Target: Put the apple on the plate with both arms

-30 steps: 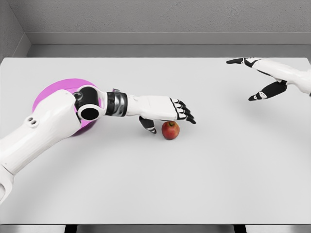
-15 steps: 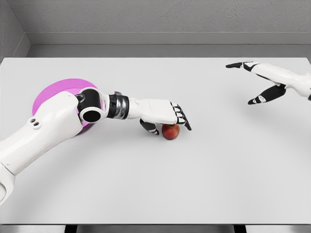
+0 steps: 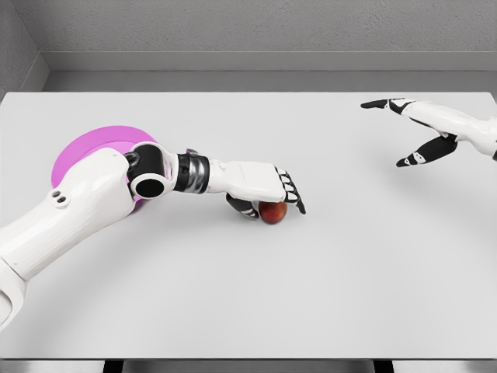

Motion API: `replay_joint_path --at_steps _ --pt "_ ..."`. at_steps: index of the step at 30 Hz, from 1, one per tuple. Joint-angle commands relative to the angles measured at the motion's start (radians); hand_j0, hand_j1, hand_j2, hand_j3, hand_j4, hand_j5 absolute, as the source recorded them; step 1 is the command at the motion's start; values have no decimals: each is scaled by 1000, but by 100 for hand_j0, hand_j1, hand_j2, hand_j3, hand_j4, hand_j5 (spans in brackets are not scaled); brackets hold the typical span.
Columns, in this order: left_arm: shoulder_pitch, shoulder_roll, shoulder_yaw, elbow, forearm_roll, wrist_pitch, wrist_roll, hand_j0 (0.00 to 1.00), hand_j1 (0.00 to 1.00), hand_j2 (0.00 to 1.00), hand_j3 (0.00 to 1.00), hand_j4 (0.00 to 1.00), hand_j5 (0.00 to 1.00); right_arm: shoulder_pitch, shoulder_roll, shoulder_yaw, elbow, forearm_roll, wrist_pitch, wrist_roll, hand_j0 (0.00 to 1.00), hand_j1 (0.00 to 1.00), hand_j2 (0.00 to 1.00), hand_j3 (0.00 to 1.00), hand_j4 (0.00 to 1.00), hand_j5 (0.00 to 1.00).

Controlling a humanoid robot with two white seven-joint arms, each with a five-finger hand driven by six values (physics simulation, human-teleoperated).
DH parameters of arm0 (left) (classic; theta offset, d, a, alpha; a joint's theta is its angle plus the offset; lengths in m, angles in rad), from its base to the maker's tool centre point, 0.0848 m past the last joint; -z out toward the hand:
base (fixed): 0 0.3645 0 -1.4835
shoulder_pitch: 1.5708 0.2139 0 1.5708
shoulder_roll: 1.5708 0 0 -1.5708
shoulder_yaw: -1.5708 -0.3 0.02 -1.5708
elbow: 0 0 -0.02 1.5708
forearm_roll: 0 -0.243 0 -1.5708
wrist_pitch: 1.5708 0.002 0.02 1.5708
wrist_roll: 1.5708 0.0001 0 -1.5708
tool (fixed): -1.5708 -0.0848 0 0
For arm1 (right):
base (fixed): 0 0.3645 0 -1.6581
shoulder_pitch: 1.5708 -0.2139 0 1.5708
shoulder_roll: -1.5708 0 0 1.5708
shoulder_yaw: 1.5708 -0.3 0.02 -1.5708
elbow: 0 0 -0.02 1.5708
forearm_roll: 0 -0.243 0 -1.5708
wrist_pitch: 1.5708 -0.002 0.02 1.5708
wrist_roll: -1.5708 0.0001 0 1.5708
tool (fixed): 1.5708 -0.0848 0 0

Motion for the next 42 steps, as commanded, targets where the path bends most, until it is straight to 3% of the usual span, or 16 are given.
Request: replay_joint_path --at_steps 1,12,17,24,32,33,37,42 --pt "0 0 1 0 5 2 -1 82 82 82 82 82 82 0 0 -1 -1 -8 3 0 100 100 100 100 100 100" --pt "0 -14 -11 0 5 2 -28 80 80 80 80 80 80 0 -3 1 -1 -8 3 0 100 100 100 100 100 100" --pt "0 -11 -11 0 5 2 -30 65 65 65 65 65 65 2 -2 1 -1 -8 3 0 100 100 100 100 100 100" --pt "2 -9 -13 -1 5 2 -31 51 51 51 51 51 51 2 -3 1 4 -8 3 0 100 100 100 100 100 100" --pt "-11 1 -8 -7 16 2 -28 44 44 44 44 44 44 -2 -5 1 3 -8 3 0 100 100 100 100 100 100" --pt "-26 14 -5 -7 22 2 -27 44 44 44 44 44 44 0 -5 1 1 -8 3 0 100 100 100 100 100 100" --pt "-95 115 -1 -13 169 2 -25 41 41 41 41 41 41 0 -3 1 -2 -8 3 0 100 100 100 100 100 100" --pt "-98 291 84 -3 208 2 -25 41 41 41 41 41 41 8 1 4 -2 -8 3 0 100 100 100 100 100 100"
